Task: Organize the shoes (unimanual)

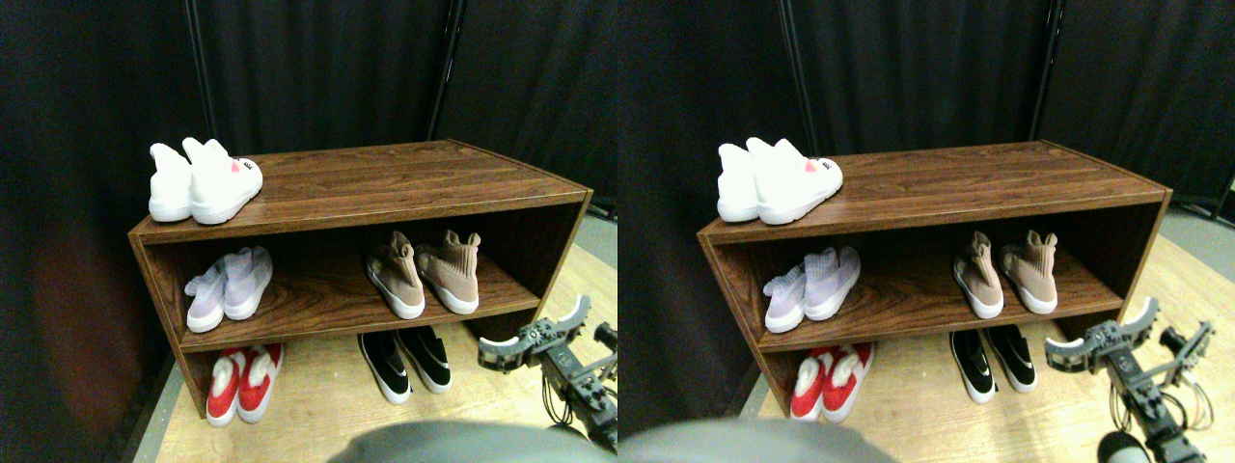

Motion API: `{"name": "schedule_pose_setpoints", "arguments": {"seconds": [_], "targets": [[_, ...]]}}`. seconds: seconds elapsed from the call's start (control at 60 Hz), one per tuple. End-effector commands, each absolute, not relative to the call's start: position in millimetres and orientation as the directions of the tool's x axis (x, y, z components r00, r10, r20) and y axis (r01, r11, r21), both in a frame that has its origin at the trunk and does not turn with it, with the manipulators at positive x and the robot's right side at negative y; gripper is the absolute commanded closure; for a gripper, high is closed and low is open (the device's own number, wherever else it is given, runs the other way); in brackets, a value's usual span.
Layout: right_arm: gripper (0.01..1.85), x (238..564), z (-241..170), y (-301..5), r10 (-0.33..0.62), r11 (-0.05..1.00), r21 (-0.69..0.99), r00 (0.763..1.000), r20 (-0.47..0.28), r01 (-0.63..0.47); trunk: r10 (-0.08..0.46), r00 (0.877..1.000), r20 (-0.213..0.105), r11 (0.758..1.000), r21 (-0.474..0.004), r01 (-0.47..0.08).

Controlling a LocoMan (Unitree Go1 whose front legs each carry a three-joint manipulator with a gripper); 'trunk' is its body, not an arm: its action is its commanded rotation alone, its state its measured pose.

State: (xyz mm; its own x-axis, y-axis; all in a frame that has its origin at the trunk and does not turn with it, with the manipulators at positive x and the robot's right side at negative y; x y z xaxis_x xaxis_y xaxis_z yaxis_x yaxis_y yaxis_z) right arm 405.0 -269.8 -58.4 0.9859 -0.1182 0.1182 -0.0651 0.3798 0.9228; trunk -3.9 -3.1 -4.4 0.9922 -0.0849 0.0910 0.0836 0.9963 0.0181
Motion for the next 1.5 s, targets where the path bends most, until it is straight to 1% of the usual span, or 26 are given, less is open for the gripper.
{"name": "schedule_pose_setpoints", "arguments": {"seconds": [0.017,0.133,0.167,0.233,0.267,0.317,0.367,0.4,0.433,0.467,0.483,0.5,0.533,0.7,0.767,0.9,1.033,1.067,1.1,1.133,1.183,1.233,1.317,1.433,1.45,1.5], "targets": [[0.44,401,-49,-278,-0.141,0.412,0.905,0.975,0.174,-0.102,-0.08,0.994,0.073,0.997,0.008,0.079],[0.55,398,-40,-293,-0.218,0.391,0.913,0.952,0.216,-0.118,-0.078,0.994,0.07,0.997,0.006,0.078],[0.57,399,-39,-295,-0.22,0.397,0.909,0.95,0.224,-0.123,-0.078,0.994,0.07,0.997,0.006,0.078],[0.82,407,-34,-302,-0.256,0.399,0.908,0.935,0.247,-0.13,-0.076,0.995,0.07,0.997,0.003,0.076],[0.83,408,-34,-302,-0.269,0.398,0.909,0.931,0.245,-0.124,-0.076,0.995,0.07,0.997,0.003,0.076],[1.01,414,-31,-305,-0.302,0.41,0.907,0.923,0.239,-0.1,-0.073,0.995,0.071,0.997,0.003,0.073],[1.08,417,-31,-307,-0.303,0.427,0.899,0.922,0.239,-0.093,-0.073,0.995,0.071,0.997,0.003,0.073],[1.32,424,-31,-309,-0.321,0.438,0.895,0.914,0.247,-0.088,-0.073,0.995,0.07,0.997,0.003,0.073],[1.48,427,-31,-309,-0.339,0.441,0.894,0.907,0.248,-0.08,-0.072,0.995,0.071,0.997,0.003,0.072],[1.52,428,-31,-309,-0.343,0.442,0.894,0.906,0.248,-0.077,-0.072,0.995,0.071,0.997,0.003,0.072],[1.7,432,-31,-310,-0.351,0.443,0.894,0.903,0.249,-0.074,-0.071,0.995,0.07,0.998,0.003,0.071],[1.7,432,-31,-310,-0.351,0.443,0.894,0.903,0.249,-0.074,-0.071,0.995,0.07,0.998,0.003,0.071],[1.8,434,-31,-310,-0.356,0.445,0.893,0.9,0.251,-0.073,-0.071,0.995,0.07,0.998,0.003,0.071],[1.8,449,-29,-313,-0.395,0.429,0.902,0.886,0.244,-0.057,-0.064,0.996,0.068,0.998,0.002,0.064],[1.8,453,-28,-315,-0.39,0.423,0.904,0.89,0.237,-0.056,-0.062,0.996,0.069,0.998,0.003,0.062],[1.8,461,-29,-321,-0.403,0.443,0.896,0.883,0.24,-0.042,-0.06,0.996,0.068,0.998,0.004,0.06],[1.8,474,-34,-330,-0.441,0.443,0.896,0.874,0.204,0.014,-0.056,0.996,0.068,0.998,0.004,0.056],[1.8,478,-37,-332,-0.425,0.425,0.905,0.885,0.19,0.009,-0.056,0.996,0.068,0.998,0.004,0.056],[1.8,479,-37,-332,-0.428,0.422,0.907,0.885,0.183,0.016,-0.056,0.996,0.068,0.998,0.004,0.056],[1.8,481,-40,-333,-0.465,0.433,0.899,0.871,0.157,0.069,-0.056,0.996,0.068,0.998,0.004,0.056],[1.8,483,-46,-332,-0.481,0.403,0.911,0.866,0.135,0.081,-0.056,0.996,0.068,0.998,0.004,0.056],[1.8,486,-50,-330,-0.455,0.377,0.924,0.883,0.116,0.073,-0.056,0.996,0.068,0.998,0.004,0.056],[1.8,491,-56,-327,-0.432,0.347,0.934,0.899,0.079,0.084,-0.047,0.997,0.065,0.999,-0.006,0.047],[1.8,495,-63,-321,-0.456,0.32,0.94,0.889,0.04,0.122,-0.038,0.998,0.059,0.999,-0.015,0.039],[1.8,499,-66,-320,-0.439,0.327,0.938,0.898,0.039,0.119,-0.033,0.998,0.057,0.999,-0.019,0.034],[1.8,501,-68,-319,-0.422,0.341,0.933,0.906,0.04,0.117,-0.033,0.998,0.057,0.999,-0.019,0.034]]}}
